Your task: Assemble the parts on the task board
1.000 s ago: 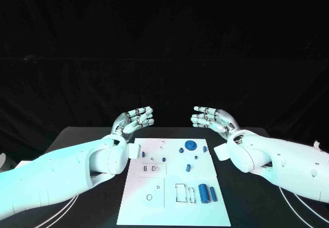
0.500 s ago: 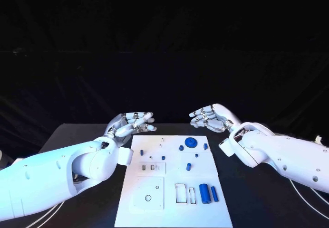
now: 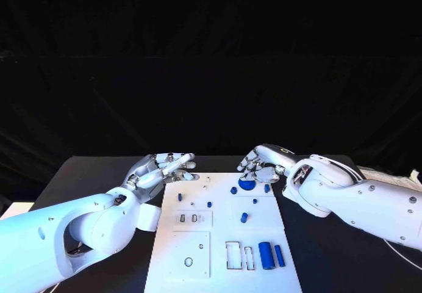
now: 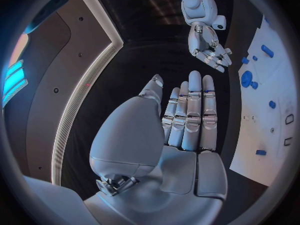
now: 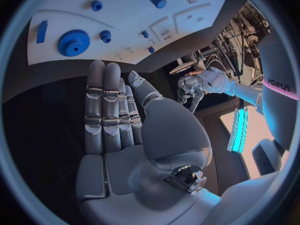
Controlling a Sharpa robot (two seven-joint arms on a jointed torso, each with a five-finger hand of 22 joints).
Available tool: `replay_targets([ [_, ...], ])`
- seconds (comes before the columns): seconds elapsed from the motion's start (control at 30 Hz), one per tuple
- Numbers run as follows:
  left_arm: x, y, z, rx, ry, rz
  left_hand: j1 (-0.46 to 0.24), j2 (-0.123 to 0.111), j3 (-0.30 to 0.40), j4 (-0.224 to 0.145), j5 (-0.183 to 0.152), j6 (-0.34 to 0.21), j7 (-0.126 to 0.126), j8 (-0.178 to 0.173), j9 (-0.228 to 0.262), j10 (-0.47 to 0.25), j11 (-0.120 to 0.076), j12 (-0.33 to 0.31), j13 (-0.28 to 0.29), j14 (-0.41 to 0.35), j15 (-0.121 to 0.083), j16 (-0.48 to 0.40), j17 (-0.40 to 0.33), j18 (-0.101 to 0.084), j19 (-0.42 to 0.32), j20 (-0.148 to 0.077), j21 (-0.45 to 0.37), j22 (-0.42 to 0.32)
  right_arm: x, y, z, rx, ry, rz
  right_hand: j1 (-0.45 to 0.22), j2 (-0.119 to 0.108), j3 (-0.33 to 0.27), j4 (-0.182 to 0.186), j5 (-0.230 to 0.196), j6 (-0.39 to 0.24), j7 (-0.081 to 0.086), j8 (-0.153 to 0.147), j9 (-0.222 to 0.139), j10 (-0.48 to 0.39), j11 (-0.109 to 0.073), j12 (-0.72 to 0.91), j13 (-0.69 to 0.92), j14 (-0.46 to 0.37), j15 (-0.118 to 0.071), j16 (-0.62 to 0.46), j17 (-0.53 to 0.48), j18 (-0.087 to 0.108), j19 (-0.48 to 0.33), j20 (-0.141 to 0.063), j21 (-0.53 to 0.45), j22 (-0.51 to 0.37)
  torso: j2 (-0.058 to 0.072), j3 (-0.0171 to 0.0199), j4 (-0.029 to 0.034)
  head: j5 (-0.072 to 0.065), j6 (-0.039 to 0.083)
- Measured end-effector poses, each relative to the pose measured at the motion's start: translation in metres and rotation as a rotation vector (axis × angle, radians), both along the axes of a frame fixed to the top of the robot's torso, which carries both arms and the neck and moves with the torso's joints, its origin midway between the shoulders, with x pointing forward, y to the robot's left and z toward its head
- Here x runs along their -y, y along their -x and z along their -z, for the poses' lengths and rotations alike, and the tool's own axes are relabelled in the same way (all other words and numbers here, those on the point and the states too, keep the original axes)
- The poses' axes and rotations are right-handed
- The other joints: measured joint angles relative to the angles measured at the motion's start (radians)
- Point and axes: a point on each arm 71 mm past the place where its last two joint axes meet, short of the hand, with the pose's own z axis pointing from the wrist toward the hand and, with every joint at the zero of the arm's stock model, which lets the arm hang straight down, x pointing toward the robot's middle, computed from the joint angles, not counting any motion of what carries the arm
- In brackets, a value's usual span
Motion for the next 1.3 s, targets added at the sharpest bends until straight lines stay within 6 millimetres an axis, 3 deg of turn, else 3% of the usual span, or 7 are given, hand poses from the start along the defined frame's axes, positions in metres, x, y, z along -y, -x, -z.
replay_targets([
  [0.13, 0.002, 0.006, -0.005, 0.003, 0.006, 0.015, -0.005, 0.005, -0.006, 0.001, 0.000, 0.000, 0.000, -0.007, 0.000, 0.000, 0.000, -0.008, 0.001, -0.006, -0.006, 0.016, 0.017, 0.000, 0.000, 0.000, 0.000, 0.000, -0.006, -0.001, -0.004, 0.042, 0.091, 0.001, -0.011, -0.011, 0.011, 0.011, 0.000, 0.001, -0.001, -0.009, 0.000, -0.022, -0.002, 0.000, -0.001, 0.001, -0.001, 0.110, 0.074, 0.000, 0.026, -0.006, 0.058, 0.036, 0.019, -0.0001, 0.0057, -0.004, 0.006],
  [0.2, 0.003, 0.008, -0.008, 0.005, 0.009, 0.021, -0.005, 0.005, -0.008, -0.001, 0.000, 0.000, 0.000, -0.008, 0.000, 0.000, 0.000, -0.010, 0.002, -0.008, -0.004, 0.031, 0.029, 0.000, 0.005, -0.002, 0.005, 0.001, -0.008, -0.001, -0.005, 0.056, 0.126, 0.003, -0.013, -0.013, 0.025, 0.014, 0.000, 0.001, -0.001, -0.009, 0.000, -0.045, 0.000, -0.001, -0.003, 0.001, -0.001, 0.275, 0.224, -0.001, 0.055, -0.006, 0.164, 0.147, 0.027, -0.0004, 0.0083, -0.007, 0.007],
  [0.3, 0.004, 0.011, -0.011, 0.008, 0.011, 0.028, -0.010, 0.010, -0.012, -0.005, 0.000, 0.004, 0.003, -0.016, 0.000, 0.006, -0.003, -0.016, 0.007, -0.010, -0.005, 0.075, 0.060, 0.000, 0.021, -0.008, 0.014, 0.007, -0.012, -0.002, -0.006, 0.067, 0.174, 0.004, -0.021, -0.021, 0.048, 0.023, 0.000, 0.001, -0.001, -0.009, 0.000, -0.062, 0.006, -0.001, -0.003, 0.001, -0.001, 0.494, 0.432, -0.025, 0.074, -0.007, 0.350, 0.356, 0.038, -0.0004, 0.0120, -0.009, 0.009],
  [0.37, 0.004, 0.012, -0.013, 0.010, 0.011, 0.031, -0.009, 0.009, -0.017, -0.006, 0.000, 0.004, 0.003, -0.019, 0.000, 0.009, -0.002, -0.020, 0.008, -0.012, -0.008, 0.094, 0.075, 0.000, 0.022, -0.007, 0.019, 0.009, -0.014, -0.003, -0.005, 0.069, 0.203, 0.003, -0.026, -0.026, 0.055, 0.030, 0.000, 0.001, -0.001, -0.009, 0.000, -0.073, 0.010, -0.001, -0.003, 0.001, -0.001, 0.560, 0.500, -0.039, 0.074, -0.007, 0.418, 0.433, 0.044, -0.0004, 0.0141, -0.009, 0.010],
  [0.57, 0.004, 0.013, -0.015, 0.013, 0.010, 0.032, -0.013, 0.013, -0.020, -0.008, 0.000, 0.003, 0.003, -0.030, 0.000, 0.007, 0.000, -0.028, 0.009, -0.045, -0.005, 0.113, 0.097, 0.000, 0.022, -0.007, 0.020, 0.010, -0.020, -0.004, -0.002, 0.059, 0.265, 0.001, -0.025, -0.038, 0.085, 0.054, 0.000, -0.008, 0.000, -0.009, 0.000, -0.087, 0.017, -0.001, -0.004, 0.002, 0.004, 0.685, 0.627, -0.041, 0.059, 0.008, 0.562, 0.594, 0.060, 0.0021, 0.0191, -0.009, 0.013],
  [0.6, 0.004, 0.013, -0.016, 0.013, 0.010, 0.032, -0.013, 0.013, -0.020, -0.008, 0.000, 0.003, 0.003, -0.030, 0.000, 0.005, 0.002, -0.028, 0.009, -0.045, -0.005, 0.113, 0.097, 0.000, 0.022, -0.007, 0.020, 0.010, -0.021, -0.005, -0.002, 0.057, 0.273, 0.001, -0.024, -0.046, 0.089, 0.059, 0.000, -0.010, 0.002, -0.009, 0.000, -0.087, 0.017, -0.001, -0.004, 0.000, 0.006, 0.698, 0.640, -0.054, 0.058, 0.009, 0.579, 0.611, 0.061, 0.0023, 0.0197, -0.009, 0.013],
  [1.3, 0.002, 0.012, -0.017, 0.014, 0.005, 0.021, -0.013, 0.013, -0.025, -0.008, 0.000, 0.000, 0.007, -0.038, -0.001, -0.002, 0.009, -0.037, 0.010, -0.056, -0.002, 0.123, 0.108, 0.000, 0.018, -0.003, 0.020, 0.010, -0.024, -0.009, 0.006, 0.024, 0.374, 0.006, -0.019, -0.053, 0.111, 0.081, 0.000, -0.018, 0.003, -0.009, 0.000, -0.098, 0.020, -0.001, -0.003, 0.000, 0.006, 0.752, 0.697, -0.054, 0.050, 0.016, 0.640, 0.680, 0.086, 0.0058, 0.0204, -0.013, 0.014],
])
